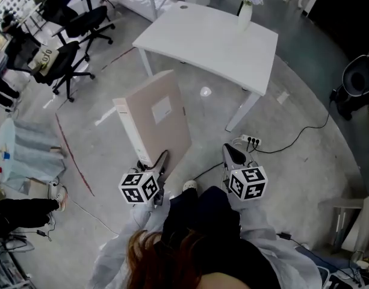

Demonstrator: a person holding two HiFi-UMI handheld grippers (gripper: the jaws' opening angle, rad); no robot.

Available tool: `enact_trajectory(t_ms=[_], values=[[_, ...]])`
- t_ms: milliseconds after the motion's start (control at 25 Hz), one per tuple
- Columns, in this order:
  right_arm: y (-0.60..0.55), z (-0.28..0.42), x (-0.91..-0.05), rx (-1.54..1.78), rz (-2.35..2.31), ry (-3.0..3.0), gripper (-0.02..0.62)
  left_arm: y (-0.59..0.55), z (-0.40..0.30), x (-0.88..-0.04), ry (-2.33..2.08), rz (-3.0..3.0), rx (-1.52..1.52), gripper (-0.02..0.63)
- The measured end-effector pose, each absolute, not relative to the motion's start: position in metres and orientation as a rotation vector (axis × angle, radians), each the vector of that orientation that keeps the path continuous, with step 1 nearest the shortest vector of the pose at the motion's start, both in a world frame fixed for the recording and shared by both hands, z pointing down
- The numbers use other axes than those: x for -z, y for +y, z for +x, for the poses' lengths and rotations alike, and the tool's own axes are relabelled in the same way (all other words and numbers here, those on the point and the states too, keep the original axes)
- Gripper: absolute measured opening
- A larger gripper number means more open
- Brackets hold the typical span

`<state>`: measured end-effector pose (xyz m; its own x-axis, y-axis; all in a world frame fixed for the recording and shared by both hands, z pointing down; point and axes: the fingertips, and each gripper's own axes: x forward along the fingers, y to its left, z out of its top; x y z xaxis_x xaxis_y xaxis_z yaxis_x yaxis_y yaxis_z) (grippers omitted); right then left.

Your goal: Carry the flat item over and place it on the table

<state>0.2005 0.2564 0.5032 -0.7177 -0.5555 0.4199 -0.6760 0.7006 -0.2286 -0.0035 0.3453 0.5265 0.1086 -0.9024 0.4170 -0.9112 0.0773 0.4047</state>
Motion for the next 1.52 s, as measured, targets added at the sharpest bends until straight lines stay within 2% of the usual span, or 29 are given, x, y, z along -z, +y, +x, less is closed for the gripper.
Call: enact_trajectory(t_ms=[440, 720, 1520], values=[[0.255, 0.18, -0.52, -0.564, 0.886, -2.545, 0.011, 0.355, -0.014, -0.547, -1.746, 1.719, -0.01, 0.272], [0.218, 0.142, -0.513, -0.554, 0.834, -2.553, 0.011, 0.324, -0.051, -0.536, -1.786, 1.691, 0.019, 0.272], [-0.007, 0.036, -0.494, -0.502, 0.821, -2.603, 0.011, 0.111, -0.149, -0.503, -1.782, 1.77, 0.056, 0.273]])
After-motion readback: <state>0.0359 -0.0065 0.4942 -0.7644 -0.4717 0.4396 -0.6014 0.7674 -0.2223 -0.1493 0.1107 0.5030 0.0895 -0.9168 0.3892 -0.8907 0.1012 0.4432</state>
